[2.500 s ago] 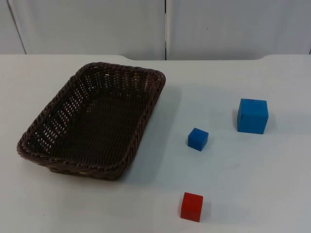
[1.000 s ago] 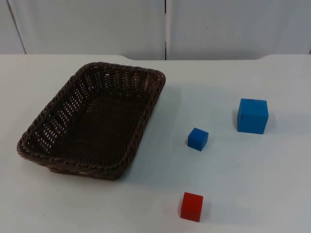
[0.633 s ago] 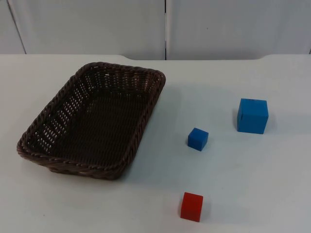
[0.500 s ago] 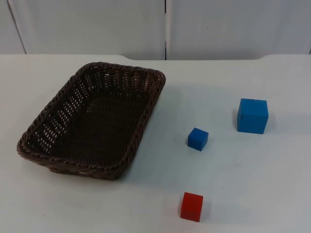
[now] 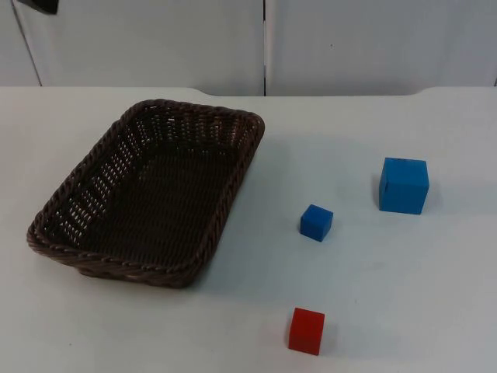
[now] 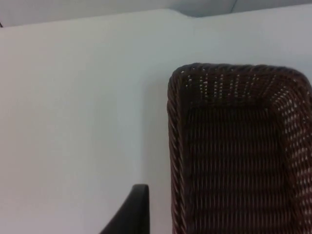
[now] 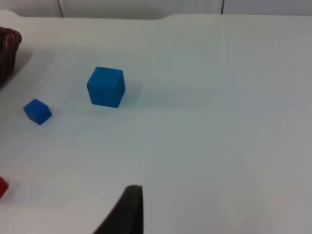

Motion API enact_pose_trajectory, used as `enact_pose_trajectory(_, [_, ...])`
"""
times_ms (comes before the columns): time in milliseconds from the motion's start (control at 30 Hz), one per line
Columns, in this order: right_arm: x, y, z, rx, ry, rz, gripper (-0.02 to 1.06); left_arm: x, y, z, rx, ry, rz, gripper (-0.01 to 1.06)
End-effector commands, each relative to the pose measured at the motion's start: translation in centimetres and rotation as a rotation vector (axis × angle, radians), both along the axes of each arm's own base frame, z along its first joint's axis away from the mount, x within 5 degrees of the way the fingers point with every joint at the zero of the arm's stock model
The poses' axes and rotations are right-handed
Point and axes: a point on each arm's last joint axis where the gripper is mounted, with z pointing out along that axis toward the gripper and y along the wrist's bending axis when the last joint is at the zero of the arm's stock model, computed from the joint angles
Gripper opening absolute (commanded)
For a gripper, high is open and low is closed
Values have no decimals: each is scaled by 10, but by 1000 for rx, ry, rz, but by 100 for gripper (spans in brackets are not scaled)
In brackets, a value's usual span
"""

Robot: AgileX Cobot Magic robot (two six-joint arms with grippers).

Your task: Pick up the basket with the left hand and place the largest block into the basket with the right hand.

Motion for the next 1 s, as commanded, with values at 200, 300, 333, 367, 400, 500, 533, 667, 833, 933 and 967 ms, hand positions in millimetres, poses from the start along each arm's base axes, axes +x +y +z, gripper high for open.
enact_pose_trajectory(200, [0, 0, 0, -8, -6, -8, 105, 34, -2, -33, -5, 88, -11, 105])
enact_pose_trajectory(300, [0, 0, 0, -8, -6, -8, 105, 43, -2, -52, -4, 137, -9, 105])
enact_pose_trajectory(333, [0, 0, 0, -8, -6, -8, 105, 46, -1, -58, -4, 152, -7, 105])
enact_pose_trajectory(367, [0, 0, 0, -6, -6, -9, 105, 48, -1, -65, -4, 169, -6, 105])
enact_pose_trajectory(400, [0, 0, 0, -6, -6, -9, 105, 48, -1, -65, -4, 169, -6, 105])
enact_pose_trajectory(500, [0, 0, 0, -6, -6, -9, 105, 55, -1, -82, -11, 200, 7, 105])
enact_pose_trajectory(533, [0, 0, 0, -6, -6, -9, 105, 58, -1, -87, -9, 202, 13, 105])
enact_pose_trajectory(667, [0, 0, 0, -6, -6, -9, 105, 64, 1, -100, -5, 212, 27, 105])
enact_pose_trajectory(833, [0, 0, 0, -6, -6, -9, 105, 72, 1, -116, 0, 246, 21, 105])
enact_pose_trajectory(933, [0, 0, 0, -6, -6, -9, 105, 79, 1, -130, 10, 275, 3, 105])
enact_pose_trajectory(967, [0, 0, 0, -6, -6, -9, 105, 81, 0, -137, 9, 291, 2, 105])
